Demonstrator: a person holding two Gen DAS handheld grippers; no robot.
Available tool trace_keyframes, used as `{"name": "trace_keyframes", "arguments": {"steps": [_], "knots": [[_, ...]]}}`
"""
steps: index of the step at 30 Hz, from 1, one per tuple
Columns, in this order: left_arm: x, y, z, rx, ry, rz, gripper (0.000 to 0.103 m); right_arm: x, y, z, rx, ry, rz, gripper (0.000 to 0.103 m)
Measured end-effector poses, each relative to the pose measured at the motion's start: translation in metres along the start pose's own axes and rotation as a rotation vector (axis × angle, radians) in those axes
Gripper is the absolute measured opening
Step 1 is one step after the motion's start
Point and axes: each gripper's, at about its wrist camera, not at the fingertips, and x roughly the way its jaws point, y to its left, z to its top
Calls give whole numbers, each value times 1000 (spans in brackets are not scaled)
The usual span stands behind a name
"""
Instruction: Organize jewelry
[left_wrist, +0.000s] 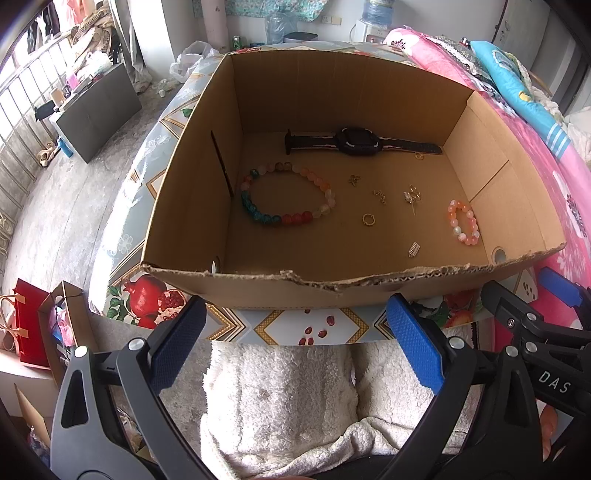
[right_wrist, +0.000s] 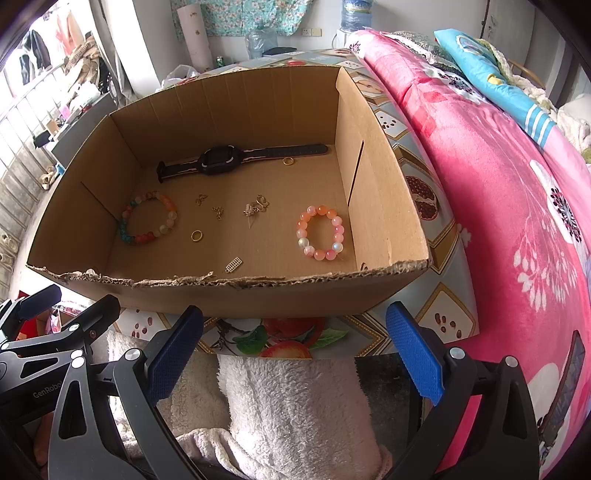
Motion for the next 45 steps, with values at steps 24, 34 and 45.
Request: {"name": "trace_keyframes", "arguments": {"steps": [24,34,45], "knots": [[0,0,0,-1,2,-1,94,1,0,0,1,1,0,96],[1,1,-1,-2,4,-2,94,1,-1,-1,-1,3,0,96],[2,2,-2,-3,7,0,94,3,1,0,-1,5,1,96]]}}
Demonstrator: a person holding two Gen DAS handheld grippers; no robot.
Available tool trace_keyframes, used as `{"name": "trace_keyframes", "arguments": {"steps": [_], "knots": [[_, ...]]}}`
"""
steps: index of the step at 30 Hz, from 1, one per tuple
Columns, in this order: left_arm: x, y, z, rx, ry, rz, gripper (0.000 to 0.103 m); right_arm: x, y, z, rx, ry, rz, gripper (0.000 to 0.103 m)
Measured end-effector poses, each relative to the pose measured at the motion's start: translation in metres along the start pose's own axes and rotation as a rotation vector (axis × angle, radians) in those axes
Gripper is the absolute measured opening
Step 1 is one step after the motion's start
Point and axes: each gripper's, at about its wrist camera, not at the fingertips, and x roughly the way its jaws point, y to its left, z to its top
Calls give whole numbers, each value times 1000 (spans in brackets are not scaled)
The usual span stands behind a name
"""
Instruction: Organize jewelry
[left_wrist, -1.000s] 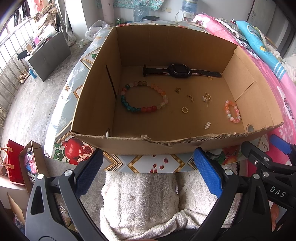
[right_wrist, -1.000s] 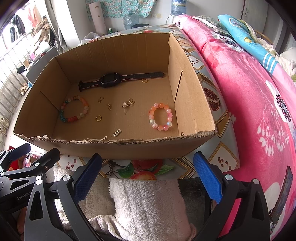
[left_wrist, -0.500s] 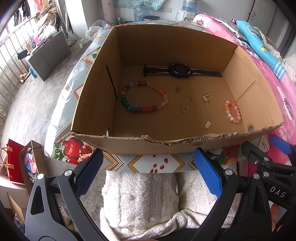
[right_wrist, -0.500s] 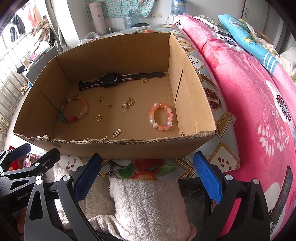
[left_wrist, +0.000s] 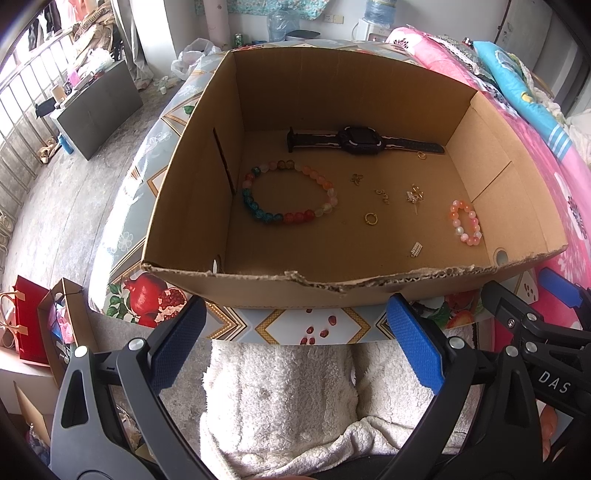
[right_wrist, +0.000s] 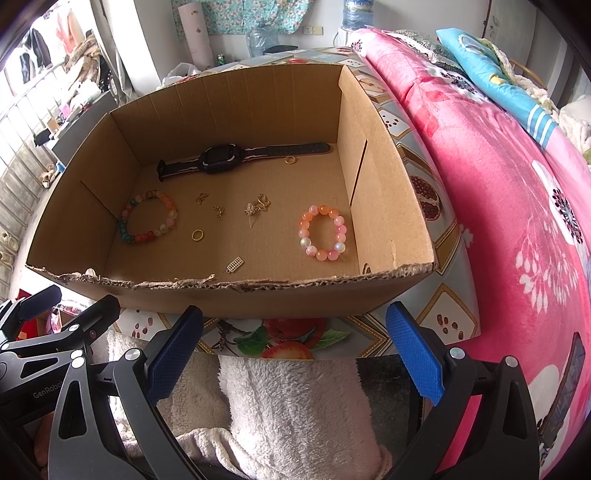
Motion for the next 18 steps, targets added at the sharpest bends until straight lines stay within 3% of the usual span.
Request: {"name": "trace_keyframes", "arguments": {"steps": [18], "knots": [[0,0,0,-2,2,-1,94,1,1,0,-1,0,-1,96]]}}
